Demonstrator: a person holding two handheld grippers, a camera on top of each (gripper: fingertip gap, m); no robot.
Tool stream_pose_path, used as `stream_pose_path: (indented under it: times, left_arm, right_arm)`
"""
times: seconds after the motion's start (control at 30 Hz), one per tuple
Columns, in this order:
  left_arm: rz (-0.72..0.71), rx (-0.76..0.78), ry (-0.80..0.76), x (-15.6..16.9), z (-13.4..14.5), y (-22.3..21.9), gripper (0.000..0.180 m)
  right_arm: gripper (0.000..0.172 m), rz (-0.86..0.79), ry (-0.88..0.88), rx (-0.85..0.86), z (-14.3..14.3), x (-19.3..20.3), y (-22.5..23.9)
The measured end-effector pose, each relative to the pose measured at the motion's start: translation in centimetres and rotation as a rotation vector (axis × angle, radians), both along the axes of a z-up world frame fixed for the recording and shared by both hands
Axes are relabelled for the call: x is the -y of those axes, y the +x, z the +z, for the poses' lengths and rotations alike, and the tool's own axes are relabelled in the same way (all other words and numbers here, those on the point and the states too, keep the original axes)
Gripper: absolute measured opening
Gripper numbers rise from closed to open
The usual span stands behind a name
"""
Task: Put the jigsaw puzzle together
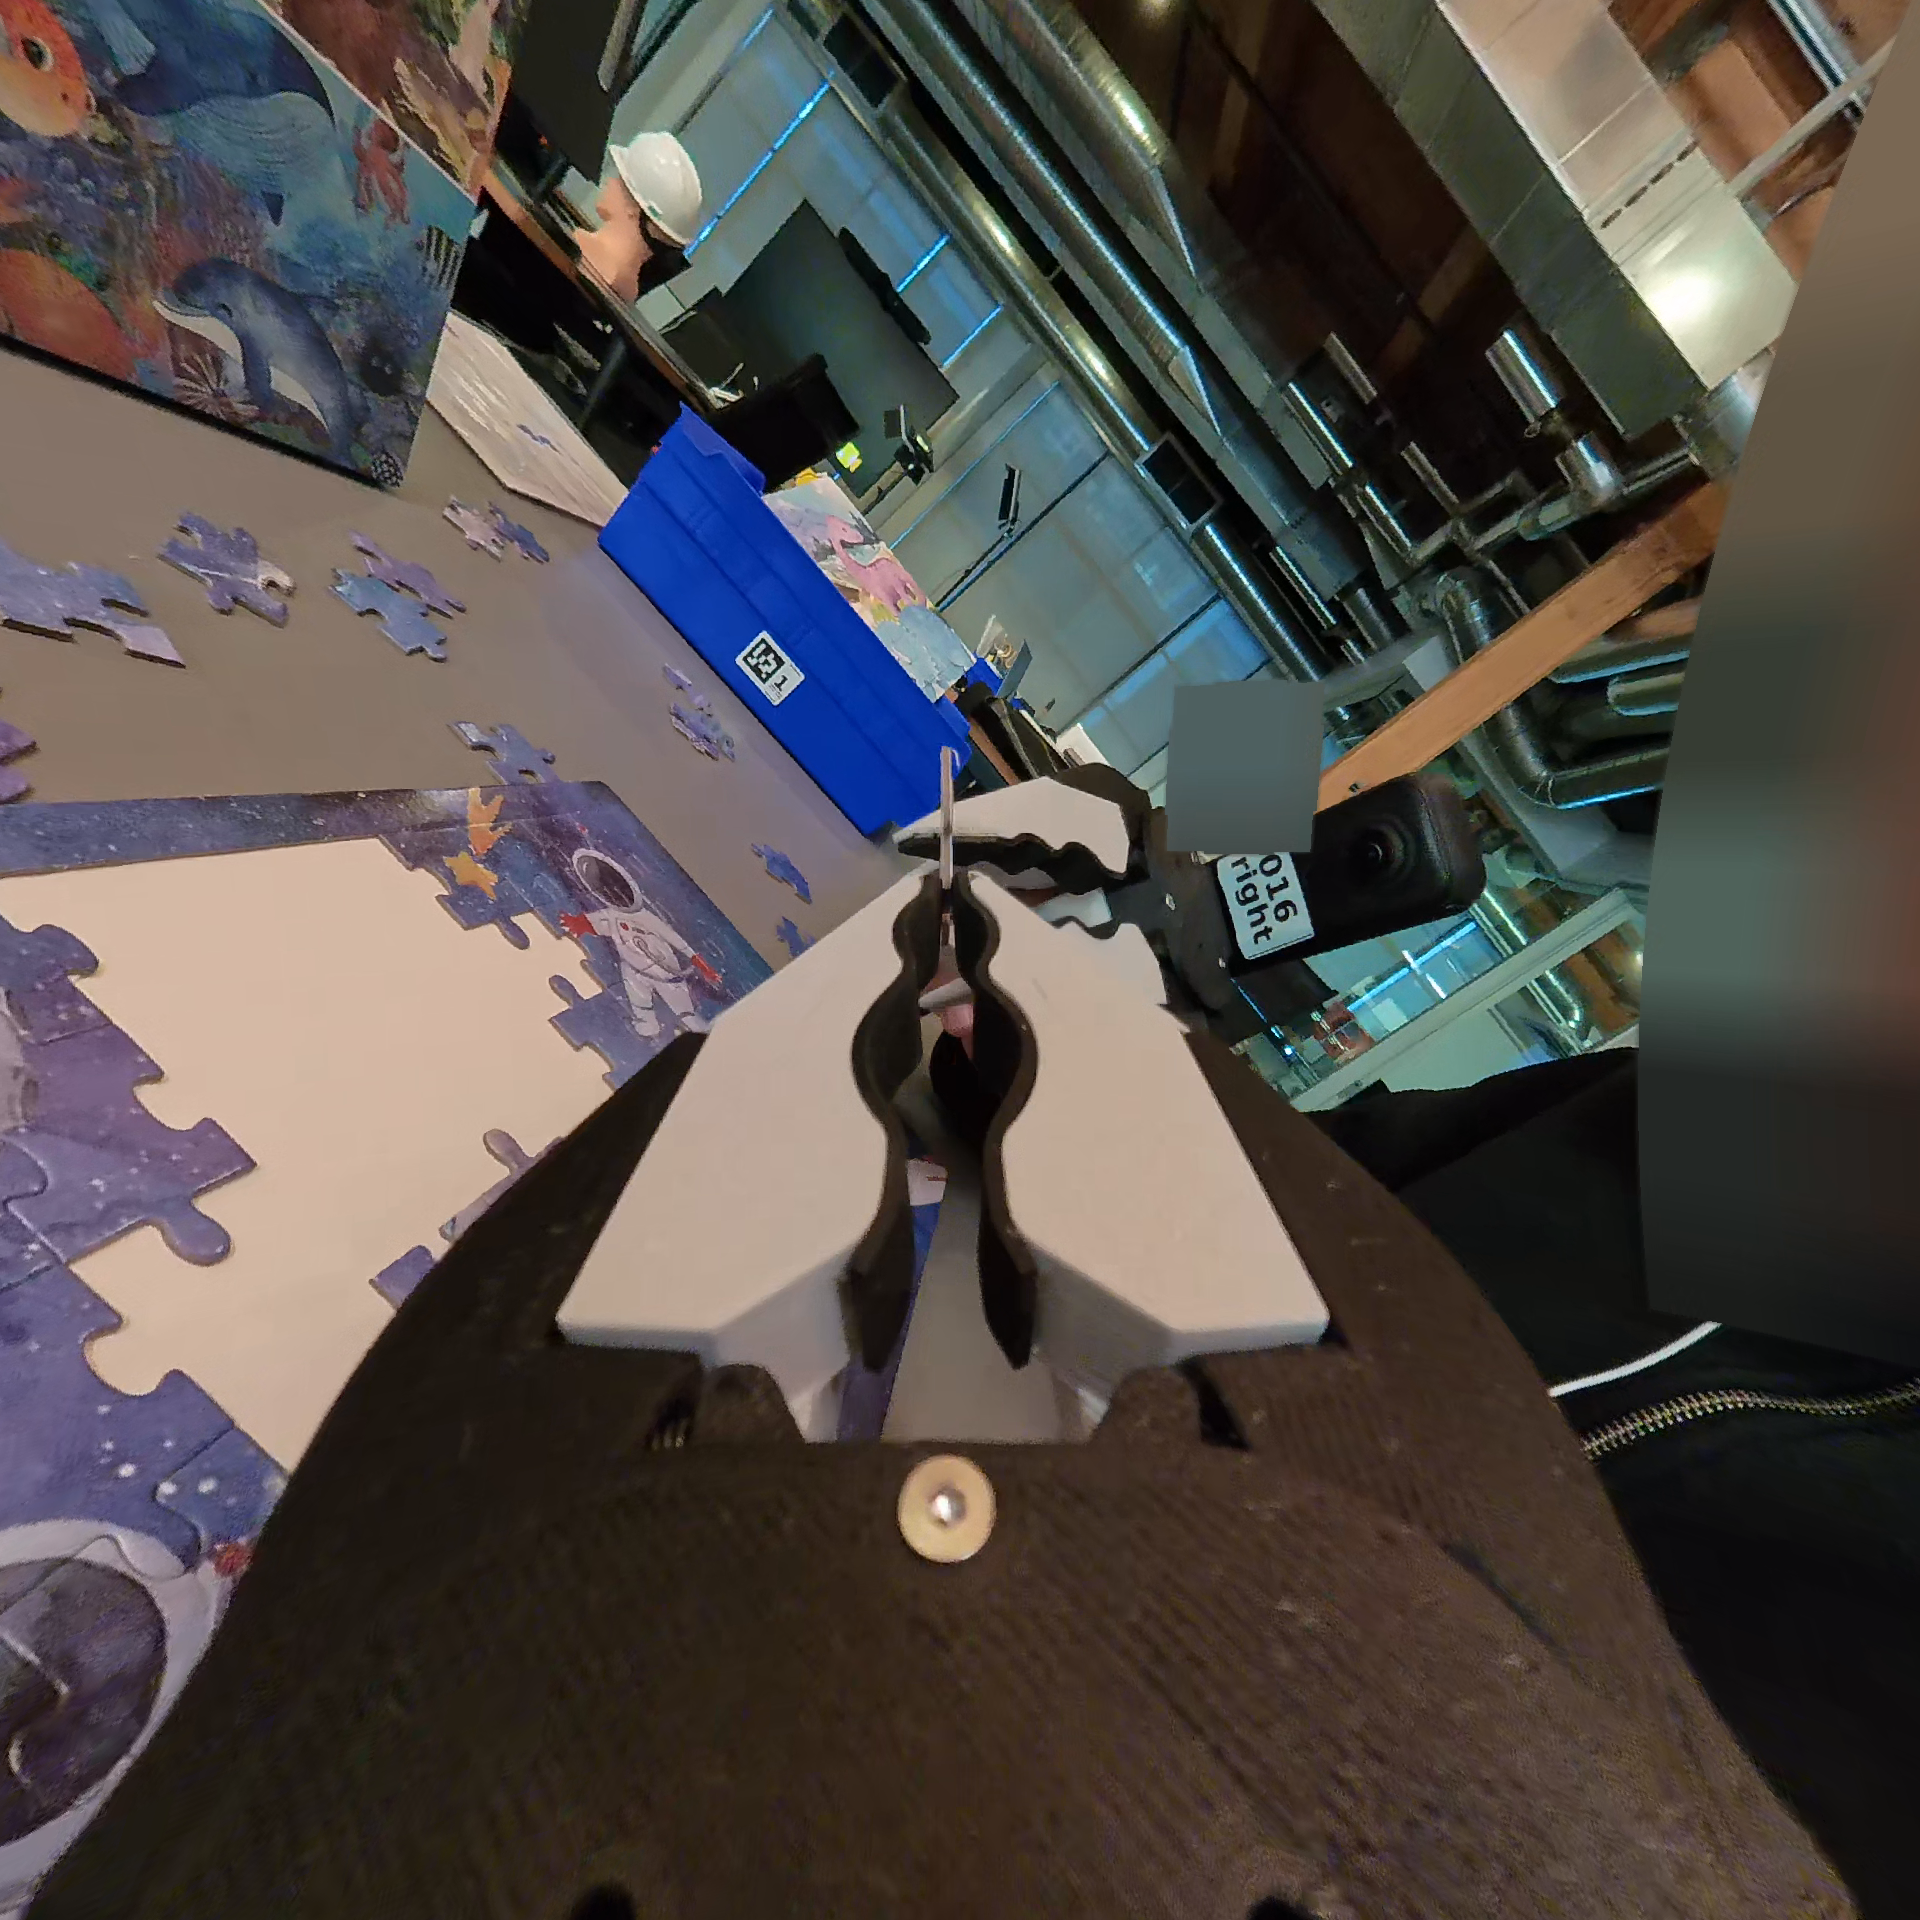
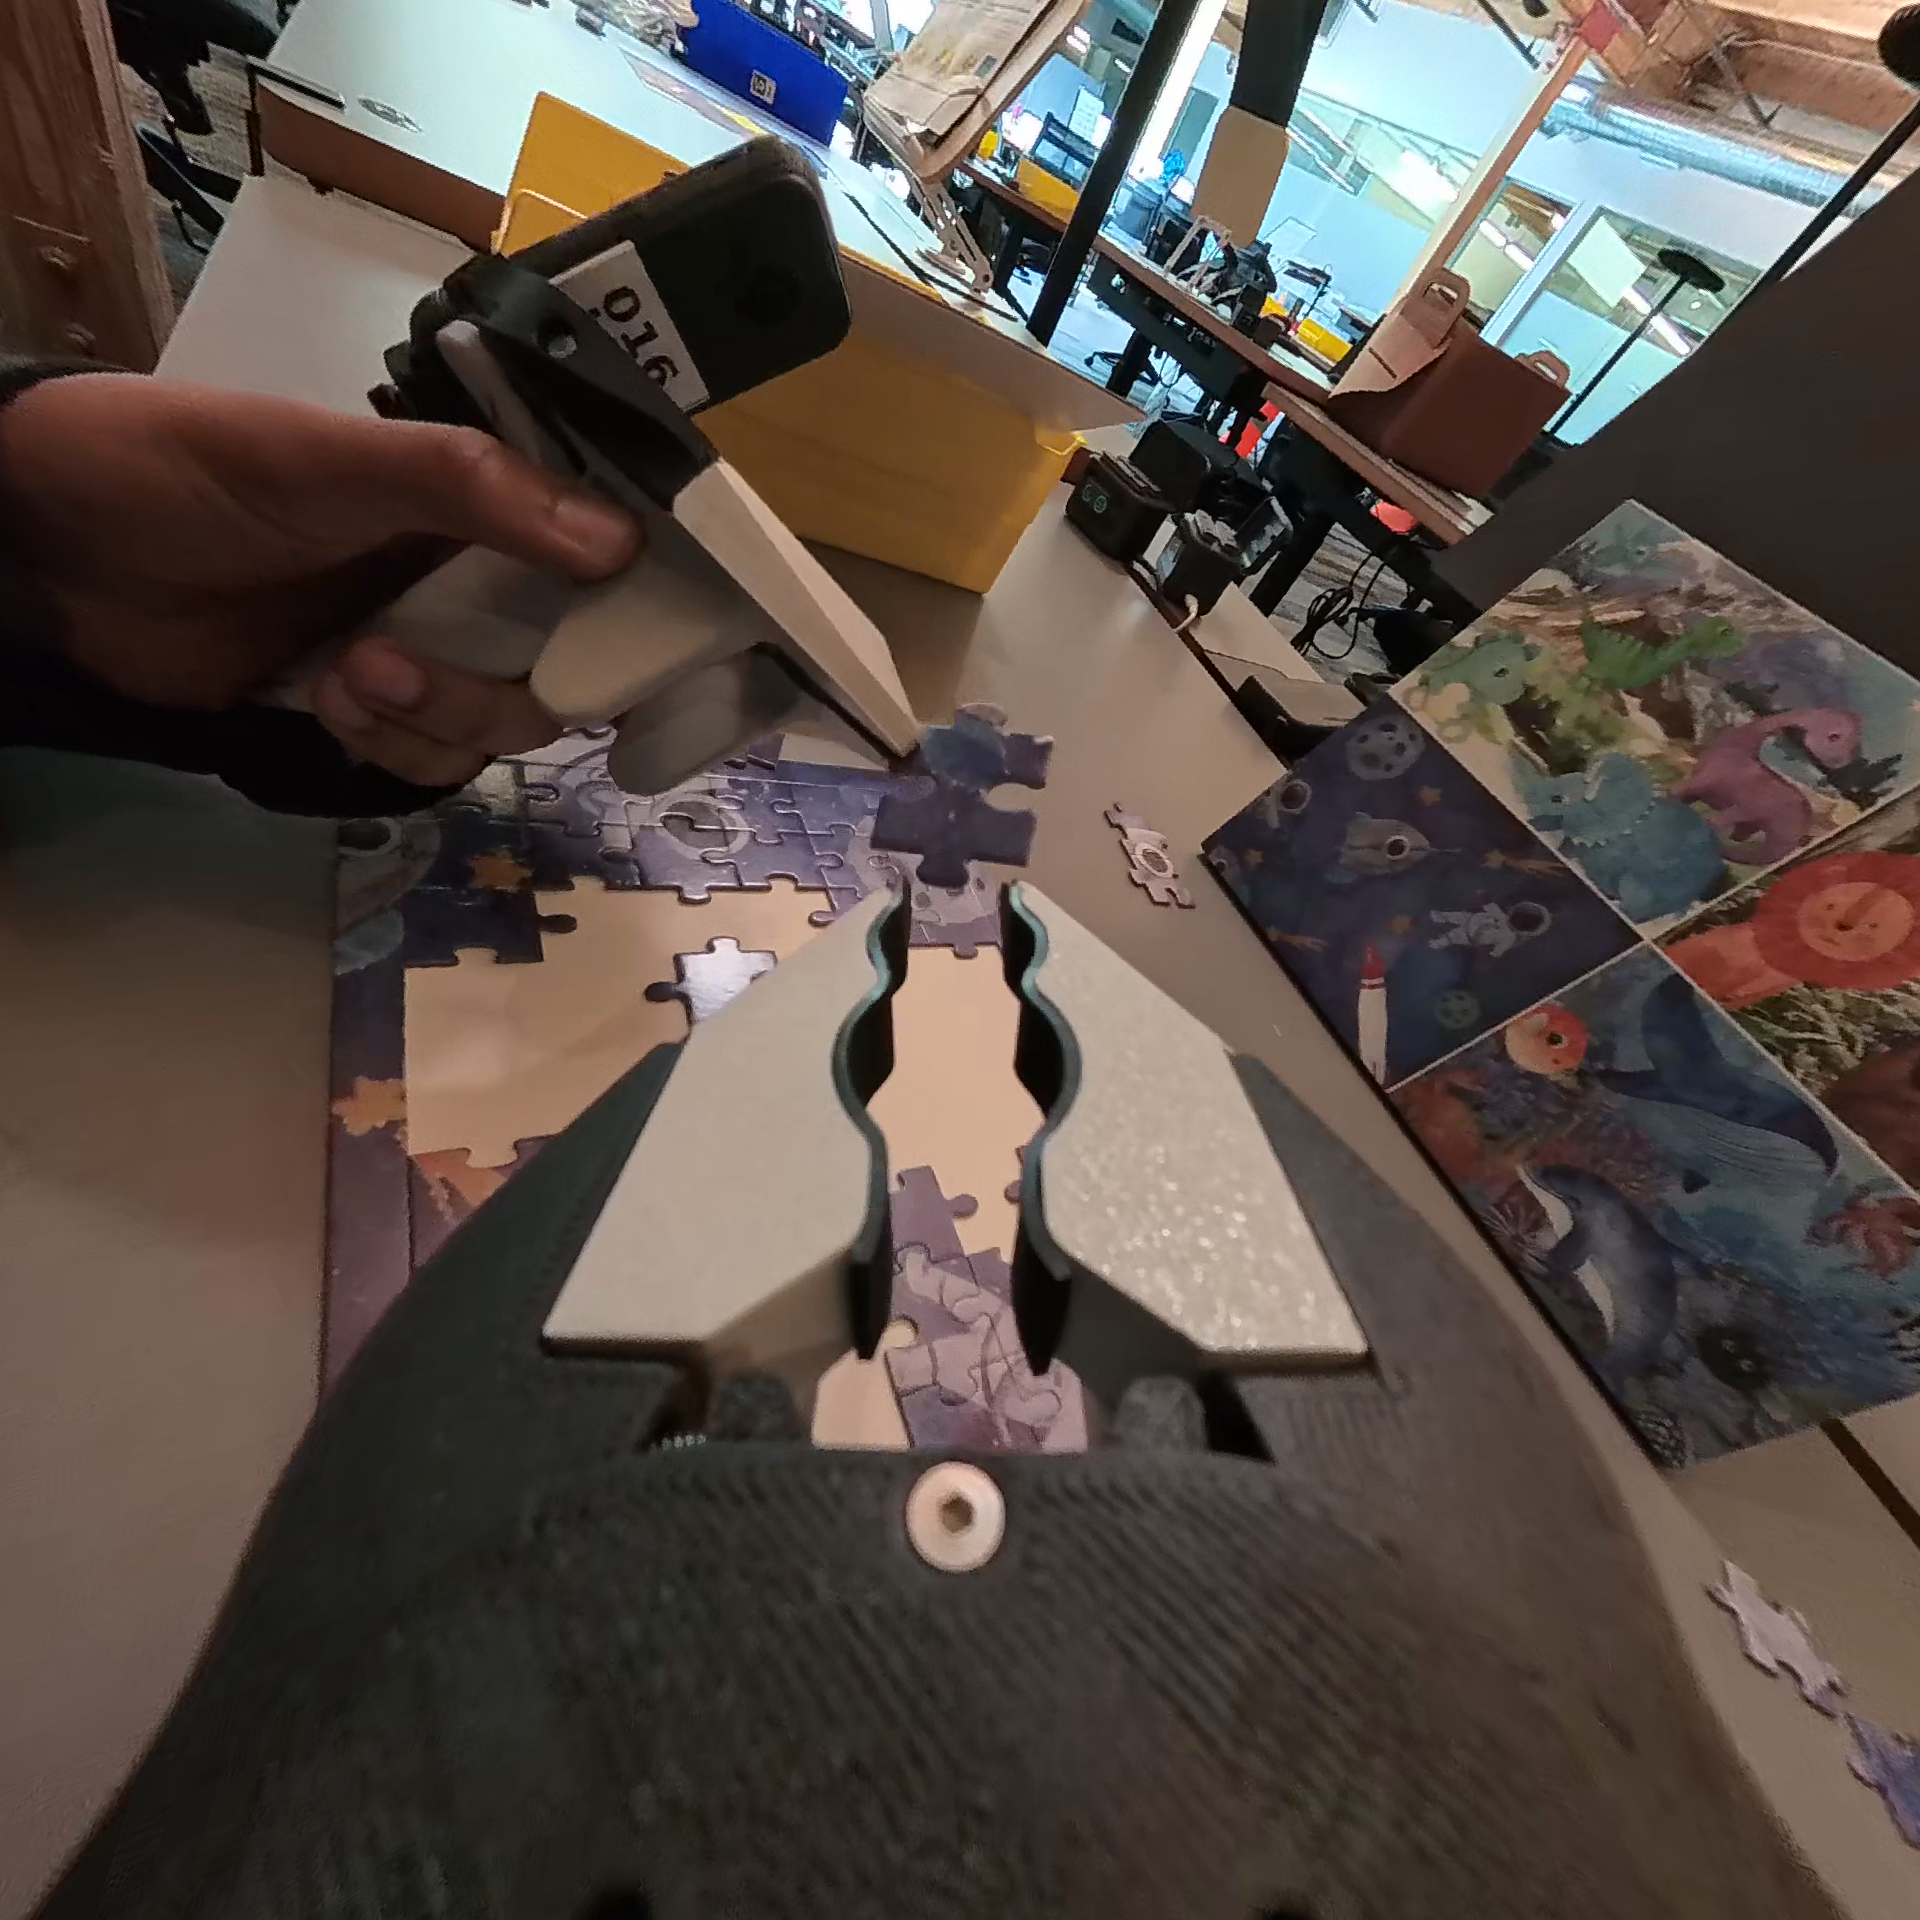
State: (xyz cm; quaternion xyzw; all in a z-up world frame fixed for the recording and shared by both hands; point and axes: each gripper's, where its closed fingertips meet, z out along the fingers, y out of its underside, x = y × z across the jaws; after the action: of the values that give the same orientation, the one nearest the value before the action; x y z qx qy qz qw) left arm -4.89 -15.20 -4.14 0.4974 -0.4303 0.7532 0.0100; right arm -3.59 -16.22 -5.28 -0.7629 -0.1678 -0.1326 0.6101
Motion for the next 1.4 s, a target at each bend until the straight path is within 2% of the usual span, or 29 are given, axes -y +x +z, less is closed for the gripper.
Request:
stream_pose_path:
  times: [0.2, 0.5, 0.7, 1.07, 1.2, 1.4]
  left_arm:
    - [-0.017, -0.012, -0.007, 0.3, -0.3, 0.1, 0.000]
    - [-0.025, -0.039, 0.030, 0.3, -0.8, 0.0, 0.000]
    - [-0.035, -0.070, 0.071, 0.3, -1.3, -0.1, 0.000]
    - [-0.058, -0.093, 0.173, 0.5, -2.1, -0.4, 0.000]
    - [-0.017, -0.097, 0.255, -0.6, -2.4, -0.4, 0.019]
    - [0.125, -0.083, 0.488, -3.8, -3.1, -1.3, 0.021]
  right_arm:
    - [0.007, -0.012, 0.014, 0.006, 0.4, 0.2, 0.3]
    - [0.003, -0.007, -0.009, 0.031, -0.1, 0.2, 0.2]
    - [0.013, -0.004, -0.010, 0.039, -0.2, 0.1, 0.2]
    - [0.008, -0.005, -0.062, 0.219, -1.2, 0.1, -0.2]
    - [0.008, 0.014, -0.067, 0.186, -1.4, 0.1, -0.5]
    - [0.008, 0.080, -0.173, 0.051, -3.4, -0.1, -1.4]
